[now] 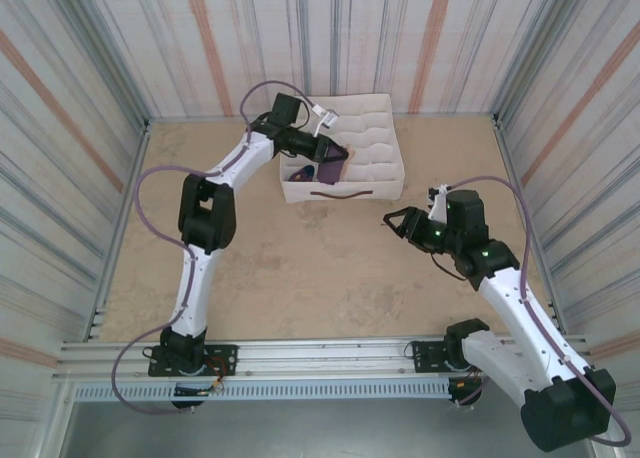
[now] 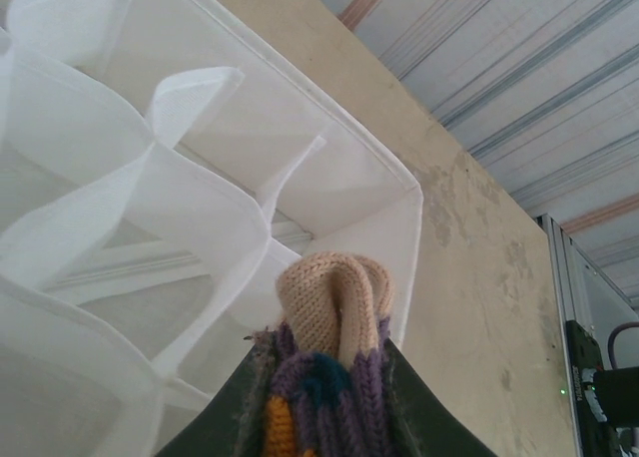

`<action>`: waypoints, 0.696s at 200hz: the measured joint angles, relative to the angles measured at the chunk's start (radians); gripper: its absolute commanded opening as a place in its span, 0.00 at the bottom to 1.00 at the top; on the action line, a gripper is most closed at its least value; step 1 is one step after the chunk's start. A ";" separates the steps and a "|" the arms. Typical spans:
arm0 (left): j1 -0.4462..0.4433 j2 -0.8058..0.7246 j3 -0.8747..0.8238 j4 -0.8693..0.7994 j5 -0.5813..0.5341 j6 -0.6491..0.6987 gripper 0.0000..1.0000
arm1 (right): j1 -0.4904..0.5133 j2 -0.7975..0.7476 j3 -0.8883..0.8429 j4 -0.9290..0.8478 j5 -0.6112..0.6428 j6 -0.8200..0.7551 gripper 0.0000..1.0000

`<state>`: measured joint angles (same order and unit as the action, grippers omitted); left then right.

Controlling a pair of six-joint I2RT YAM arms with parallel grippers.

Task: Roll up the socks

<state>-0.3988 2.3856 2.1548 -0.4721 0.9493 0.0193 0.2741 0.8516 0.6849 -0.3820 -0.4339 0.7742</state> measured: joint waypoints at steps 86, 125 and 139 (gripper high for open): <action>0.003 0.049 0.058 0.000 -0.017 0.011 0.00 | 0.000 -0.034 -0.027 -0.025 0.000 0.002 0.64; -0.016 0.030 -0.060 0.051 -0.090 0.037 0.00 | 0.000 -0.036 -0.027 -0.032 0.000 0.002 0.64; -0.022 -0.001 -0.136 0.089 -0.129 0.037 0.00 | 0.000 -0.036 -0.027 -0.032 0.000 0.002 0.64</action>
<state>-0.4210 2.3848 2.0190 -0.3828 0.8204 0.0566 0.2741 0.8154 0.6579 -0.4141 -0.4339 0.7765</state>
